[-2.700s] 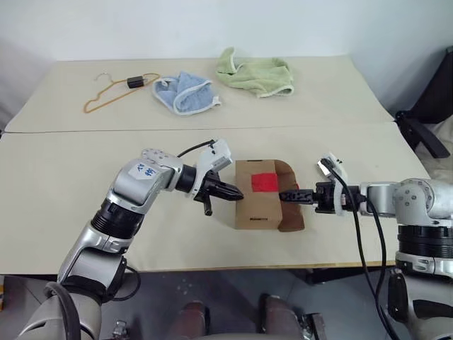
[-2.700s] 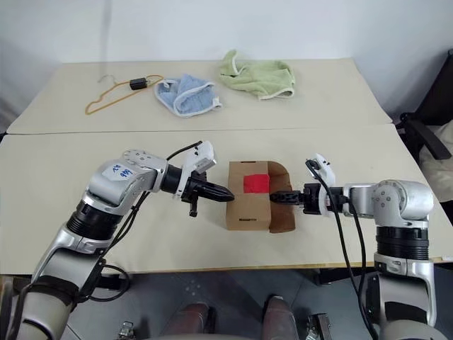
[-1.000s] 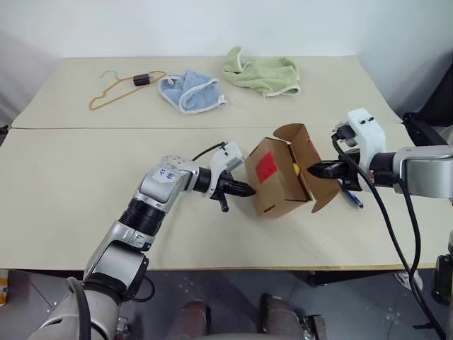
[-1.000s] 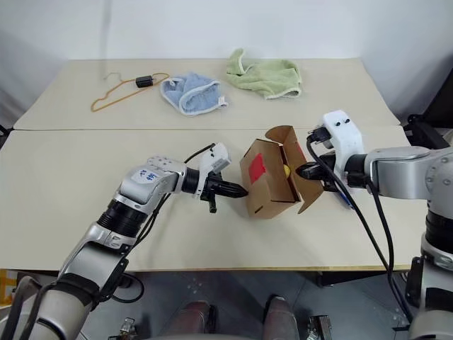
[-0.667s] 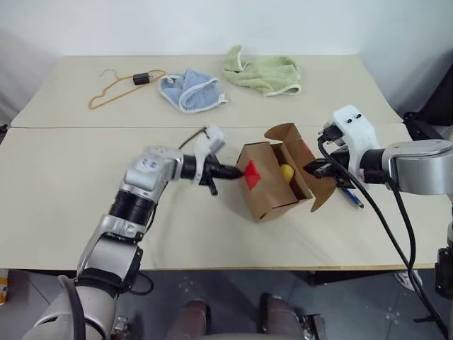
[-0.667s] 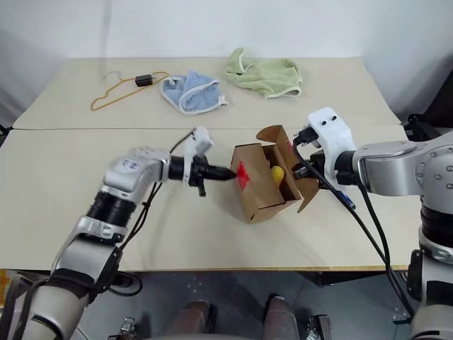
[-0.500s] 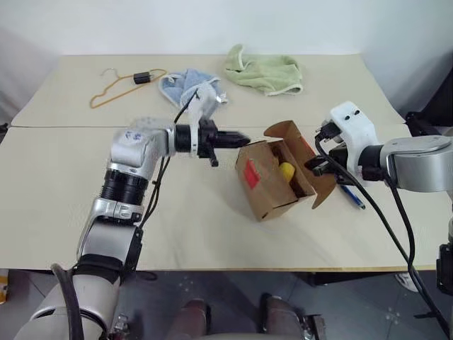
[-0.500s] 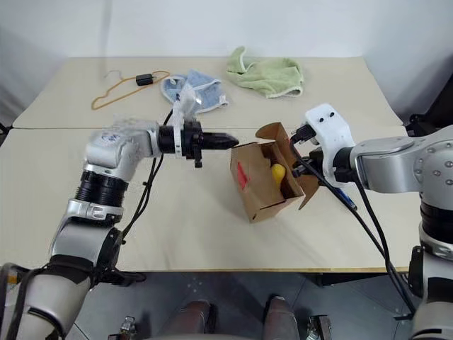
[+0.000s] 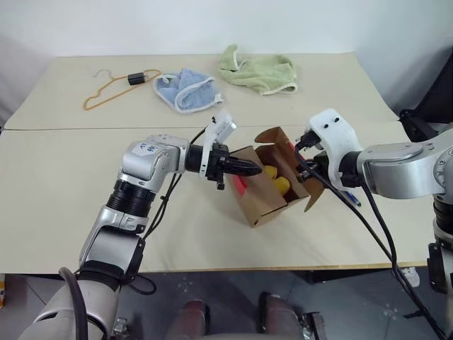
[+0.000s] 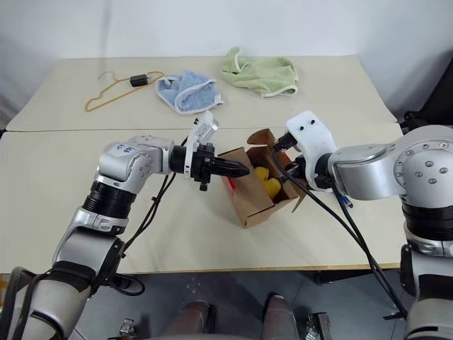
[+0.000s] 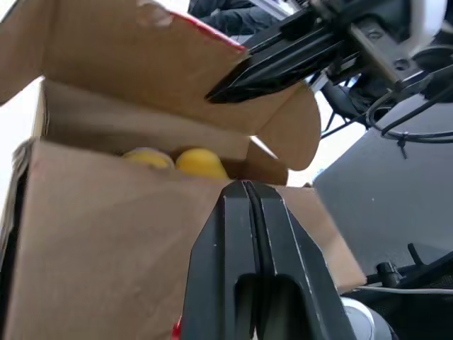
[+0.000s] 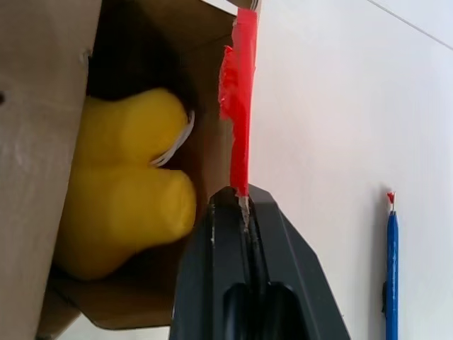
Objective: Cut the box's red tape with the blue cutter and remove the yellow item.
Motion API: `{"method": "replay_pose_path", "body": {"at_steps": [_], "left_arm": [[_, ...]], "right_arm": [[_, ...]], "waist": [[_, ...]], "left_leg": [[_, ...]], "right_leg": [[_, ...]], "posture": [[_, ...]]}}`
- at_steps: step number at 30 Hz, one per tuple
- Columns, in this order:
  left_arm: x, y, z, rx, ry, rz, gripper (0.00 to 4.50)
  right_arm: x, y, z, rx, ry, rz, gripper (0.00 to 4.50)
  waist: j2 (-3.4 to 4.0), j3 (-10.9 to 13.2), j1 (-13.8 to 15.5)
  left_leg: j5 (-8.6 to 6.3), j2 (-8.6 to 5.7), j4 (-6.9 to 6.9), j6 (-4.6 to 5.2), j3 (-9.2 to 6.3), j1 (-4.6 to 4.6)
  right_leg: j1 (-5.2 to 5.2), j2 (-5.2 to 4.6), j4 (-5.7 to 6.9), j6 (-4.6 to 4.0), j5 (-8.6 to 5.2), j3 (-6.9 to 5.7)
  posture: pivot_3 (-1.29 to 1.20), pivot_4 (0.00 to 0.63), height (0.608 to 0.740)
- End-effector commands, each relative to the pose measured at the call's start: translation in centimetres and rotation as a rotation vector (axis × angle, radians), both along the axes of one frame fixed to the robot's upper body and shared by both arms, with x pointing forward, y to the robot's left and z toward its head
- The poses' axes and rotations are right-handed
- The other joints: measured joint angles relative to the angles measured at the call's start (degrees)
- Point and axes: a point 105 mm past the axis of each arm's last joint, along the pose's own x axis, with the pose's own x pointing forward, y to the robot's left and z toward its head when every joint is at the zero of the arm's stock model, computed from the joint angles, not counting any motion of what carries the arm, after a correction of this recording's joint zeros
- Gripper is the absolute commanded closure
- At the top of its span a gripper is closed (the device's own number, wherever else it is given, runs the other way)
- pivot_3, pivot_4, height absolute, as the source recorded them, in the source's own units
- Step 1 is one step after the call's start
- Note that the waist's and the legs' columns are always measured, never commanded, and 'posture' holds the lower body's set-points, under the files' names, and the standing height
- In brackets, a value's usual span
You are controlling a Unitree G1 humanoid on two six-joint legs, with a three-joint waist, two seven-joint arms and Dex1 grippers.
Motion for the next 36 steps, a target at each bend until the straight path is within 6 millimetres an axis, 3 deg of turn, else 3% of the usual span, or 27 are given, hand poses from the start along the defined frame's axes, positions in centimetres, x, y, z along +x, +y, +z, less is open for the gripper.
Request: {"method": "replay_pose_path", "body": {"at_steps": [1,11,15,20,28,36], "left_arm": [[0.6,0.6,-2.0,0.068,-0.015,0.019,4.5],[1.0,3.3,-5.5,0.197,-0.008,0.059,4.5],[0.9,4.5,-5.6,0.217,0.0,0.089,4.5],[0.7,5.6,-5.7,0.227,0.012,0.128,4.5],[1.0,5.2,-7.0,0.228,0.029,0.16,4.5],[1.9,3.7,-7.2,0.204,0.005,0.165,4.5]], "right_arm": [[-0.4,-0.2,0.8,0.026,-0.019,-0.03,4.49],[-0.9,-1.6,1.7,0.081,-0.006,-0.118,4.49],[-0.9,-2.6,1.5,0.127,0.003,-0.16,4.49],[-1.1,-3.3,-0.2,0.163,0.059,-0.191,4.49],[-1.2,-3.2,-2.2,0.233,0.113,-0.218,4.49],[-1.0,-2.3,-2.5,0.198,0.058,-0.17,4.49]], "waist": [[0.0,0.0,-0.1],[0.0,0.0,0.4],[-0.01,0.0,1.1],[0.0,0.0,1.4],[-0.03,0.0,1.2],[-0.03,0.0,1.3]], "left_leg": [[0.0,0.0,0.0,0.0,0.01,0.0],[-0.01,0.02,0.03,0.03,0.03,0.12],[-0.02,0.03,0.04,0.05,0.04,0.23],[-0.02,0.02,0.04,0.07,0.03,0.22],[-0.02,0.03,0.03,0.08,0.04,-0.02],[-0.02,0.02,0.03,0.07,0.04,-0.02]], "right_leg": [[0.0,0.0,-0.01,0.0,0.0,0.0],[0.15,0.0,-0.01,0.0,0.0,0.0],[0.25,0.0,0.01,0.0,0.01,0.02],[0.26,0.0,0.01,0.0,0.02,0.02],[0.02,0.01,-0.07,0.01,0.02,-0.01],[0.05,0.01,-0.08,0.02,0.03,-0.01]], "posture": [[0.0,0.15,0.74],[0.0,0.15,0.74],[0.0,0.15,0.74],[0.0,0.15,0.74],[0.0,0.15,0.74],[0.0,0.15,0.74]]}}
